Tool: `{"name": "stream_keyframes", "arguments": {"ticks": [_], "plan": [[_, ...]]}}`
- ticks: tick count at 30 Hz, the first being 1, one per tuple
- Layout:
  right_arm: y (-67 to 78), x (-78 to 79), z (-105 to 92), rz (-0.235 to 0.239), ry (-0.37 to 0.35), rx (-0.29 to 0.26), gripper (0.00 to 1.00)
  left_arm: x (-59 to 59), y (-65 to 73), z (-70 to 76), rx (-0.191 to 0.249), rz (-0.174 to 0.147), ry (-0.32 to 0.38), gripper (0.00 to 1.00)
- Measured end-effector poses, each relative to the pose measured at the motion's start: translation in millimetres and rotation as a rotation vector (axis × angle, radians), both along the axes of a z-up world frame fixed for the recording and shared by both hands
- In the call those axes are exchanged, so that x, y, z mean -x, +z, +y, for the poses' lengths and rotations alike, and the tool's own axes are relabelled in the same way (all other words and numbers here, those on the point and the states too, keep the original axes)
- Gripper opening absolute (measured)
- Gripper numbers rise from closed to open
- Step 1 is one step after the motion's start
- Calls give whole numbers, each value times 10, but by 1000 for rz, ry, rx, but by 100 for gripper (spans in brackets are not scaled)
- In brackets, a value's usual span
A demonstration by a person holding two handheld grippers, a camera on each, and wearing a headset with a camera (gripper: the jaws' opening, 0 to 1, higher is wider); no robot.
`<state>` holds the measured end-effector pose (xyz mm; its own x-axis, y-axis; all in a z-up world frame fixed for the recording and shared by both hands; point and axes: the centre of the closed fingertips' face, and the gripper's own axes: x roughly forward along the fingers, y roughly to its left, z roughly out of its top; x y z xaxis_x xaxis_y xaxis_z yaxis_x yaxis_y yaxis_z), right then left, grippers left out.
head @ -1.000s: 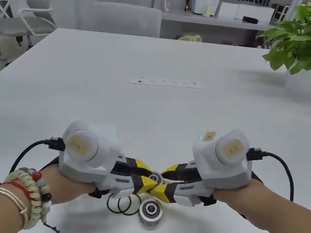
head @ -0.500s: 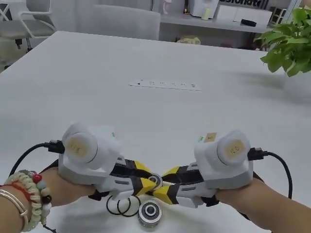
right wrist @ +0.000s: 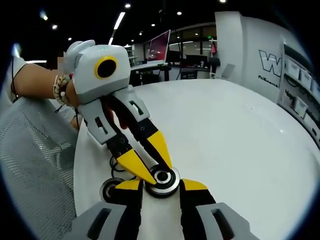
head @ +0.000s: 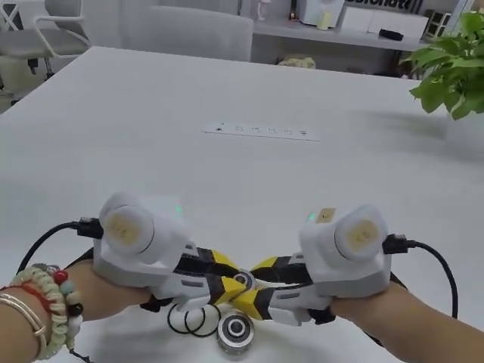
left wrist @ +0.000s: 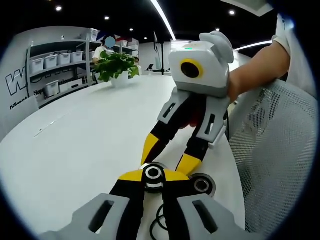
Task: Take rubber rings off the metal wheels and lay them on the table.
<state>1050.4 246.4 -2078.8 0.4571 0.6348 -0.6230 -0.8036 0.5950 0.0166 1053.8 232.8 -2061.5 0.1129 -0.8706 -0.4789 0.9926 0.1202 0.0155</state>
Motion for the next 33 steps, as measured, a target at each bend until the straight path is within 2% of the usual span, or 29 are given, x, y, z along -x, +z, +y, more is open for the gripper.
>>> {"name": "stream_keyframes", "arguments": {"ticks": [8,12,13,15,17,23,25,27,33], "plan": [[-15,8,-41,-2,18,22,23,-1,0,-10,-12,0,-2,8],[-12,16,-53,13,20,18,23,6,-3,-11,-15,2,-5,8],[-11,19,-55,16,19,15,23,6,-3,-11,-15,2,-5,8],[4,33,-76,53,-3,-26,23,8,-4,-12,-14,3,-6,8],[8,37,-101,58,-4,-34,22,6,-4,-12,-13,4,-3,8],[-4,77,-142,72,1,-26,16,2,-4,-9,-12,7,2,8],[-24,93,-185,72,15,6,8,-14,-4,1,-13,6,11,8],[-10,67,-205,73,-7,-11,2,-18,-1,10,-12,8,14,8],[-15,67,-194,64,-9,8,1,-17,1,11,-11,10,13,8]]}}
